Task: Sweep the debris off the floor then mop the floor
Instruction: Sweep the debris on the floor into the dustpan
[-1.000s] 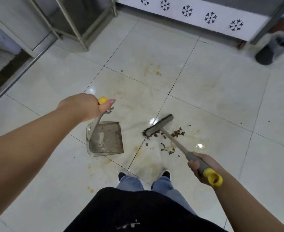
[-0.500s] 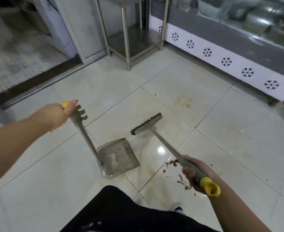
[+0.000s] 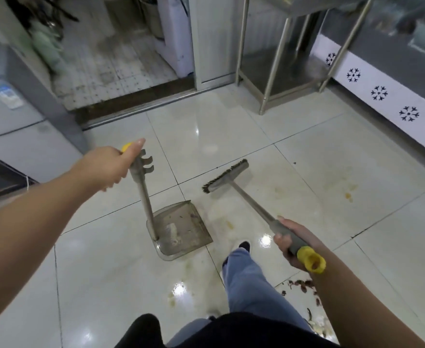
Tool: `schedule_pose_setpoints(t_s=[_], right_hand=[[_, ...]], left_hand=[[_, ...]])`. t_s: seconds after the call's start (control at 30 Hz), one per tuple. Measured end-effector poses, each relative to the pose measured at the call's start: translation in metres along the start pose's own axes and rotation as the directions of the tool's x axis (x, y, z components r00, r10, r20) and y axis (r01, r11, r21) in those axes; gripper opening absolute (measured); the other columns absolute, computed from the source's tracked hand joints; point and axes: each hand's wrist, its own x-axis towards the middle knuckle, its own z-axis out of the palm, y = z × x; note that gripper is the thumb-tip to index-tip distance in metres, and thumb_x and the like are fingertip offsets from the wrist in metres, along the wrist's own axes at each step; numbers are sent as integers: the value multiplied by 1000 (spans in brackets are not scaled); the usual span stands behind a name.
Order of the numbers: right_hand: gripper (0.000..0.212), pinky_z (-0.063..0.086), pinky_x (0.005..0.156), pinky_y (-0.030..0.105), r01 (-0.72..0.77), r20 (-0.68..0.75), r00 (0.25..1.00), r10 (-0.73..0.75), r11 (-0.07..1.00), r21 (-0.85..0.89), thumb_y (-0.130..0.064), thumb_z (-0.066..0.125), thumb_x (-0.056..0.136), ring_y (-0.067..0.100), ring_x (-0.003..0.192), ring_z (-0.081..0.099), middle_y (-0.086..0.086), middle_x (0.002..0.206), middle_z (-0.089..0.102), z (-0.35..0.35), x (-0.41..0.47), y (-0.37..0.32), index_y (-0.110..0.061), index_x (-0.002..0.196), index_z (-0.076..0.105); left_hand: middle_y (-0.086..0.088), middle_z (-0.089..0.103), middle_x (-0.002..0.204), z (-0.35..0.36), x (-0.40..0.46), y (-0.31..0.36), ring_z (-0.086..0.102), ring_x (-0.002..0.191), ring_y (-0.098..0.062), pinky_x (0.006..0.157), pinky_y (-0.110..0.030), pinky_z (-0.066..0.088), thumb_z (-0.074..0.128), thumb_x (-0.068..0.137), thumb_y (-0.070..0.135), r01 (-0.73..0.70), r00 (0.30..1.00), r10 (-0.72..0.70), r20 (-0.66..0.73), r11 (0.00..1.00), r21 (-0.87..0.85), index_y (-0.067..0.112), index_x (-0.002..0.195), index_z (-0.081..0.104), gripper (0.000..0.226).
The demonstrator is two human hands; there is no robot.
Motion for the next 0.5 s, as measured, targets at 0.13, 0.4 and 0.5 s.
schedule_pose_setpoints(t_s=[0.13, 0.4, 0.5], right_hand=[[24, 41, 29, 13, -90, 20, 996, 90, 996, -14, -25, 52, 94, 8, 27, 45, 5, 46, 47, 37, 63, -57, -7, 79, 45], [26, 43, 30, 14, -229, 74, 971, 227, 974, 8, -25, 46, 97, 8, 27, 47, 5, 46, 47, 113, 193, -186, -9, 78, 44], [26, 44, 31, 15, -244, 51, 970, 240, 964, 110, -23, 44, 98, 9, 27, 49, 8, 45, 48, 140, 228, -219, -6, 78, 44]], left_hand=[[-10, 55, 56, -3, 51, 13, 52, 51, -27, 52, -28, 41, 23, 82, 75, 69, 998, -69, -7, 997, -37, 5, 57, 53, 80], [-9, 52, 48, -36, 189, 64, 52, 45, -27, 53, -29, 41, 13, 76, 74, 87, 996, -89, 24, 994, 61, 2, 55, 52, 84], [-8, 49, 44, -49, 226, 76, 51, 43, -27, 53, -29, 40, 15, 80, 73, 91, 995, -93, 26, 992, 84, 4, 51, 48, 82]])
